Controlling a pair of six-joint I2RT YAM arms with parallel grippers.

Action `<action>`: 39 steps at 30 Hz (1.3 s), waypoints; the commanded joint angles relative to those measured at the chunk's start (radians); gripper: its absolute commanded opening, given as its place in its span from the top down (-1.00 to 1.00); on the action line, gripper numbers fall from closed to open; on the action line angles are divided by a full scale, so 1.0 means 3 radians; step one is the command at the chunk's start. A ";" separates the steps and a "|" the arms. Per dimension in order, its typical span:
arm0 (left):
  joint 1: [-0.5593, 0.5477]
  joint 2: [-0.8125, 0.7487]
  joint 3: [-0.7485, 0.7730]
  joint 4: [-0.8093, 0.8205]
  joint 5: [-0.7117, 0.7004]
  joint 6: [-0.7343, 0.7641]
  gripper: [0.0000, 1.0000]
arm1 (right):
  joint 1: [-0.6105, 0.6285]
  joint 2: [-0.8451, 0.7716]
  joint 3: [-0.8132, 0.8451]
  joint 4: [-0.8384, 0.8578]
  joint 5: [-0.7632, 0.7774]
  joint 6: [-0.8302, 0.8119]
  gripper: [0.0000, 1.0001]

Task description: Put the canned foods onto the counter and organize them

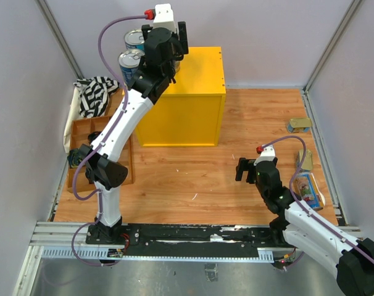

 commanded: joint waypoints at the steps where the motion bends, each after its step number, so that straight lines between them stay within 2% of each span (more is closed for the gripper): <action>1: 0.0023 -0.0101 0.0134 0.0159 0.0025 -0.0058 -0.63 | -0.0025 -0.0026 -0.0055 0.0093 -0.0011 -0.0063 -0.97; 28: 0.0013 -0.0218 0.0120 0.0348 -0.0027 0.0036 -0.70 | -0.0025 0.0023 -0.0042 0.0106 -0.0034 -0.0072 -0.97; 39: -0.0115 -0.0324 0.0118 0.0584 -0.0086 0.0256 -0.70 | -0.0025 0.0036 -0.0034 0.0111 -0.0040 -0.0078 -0.97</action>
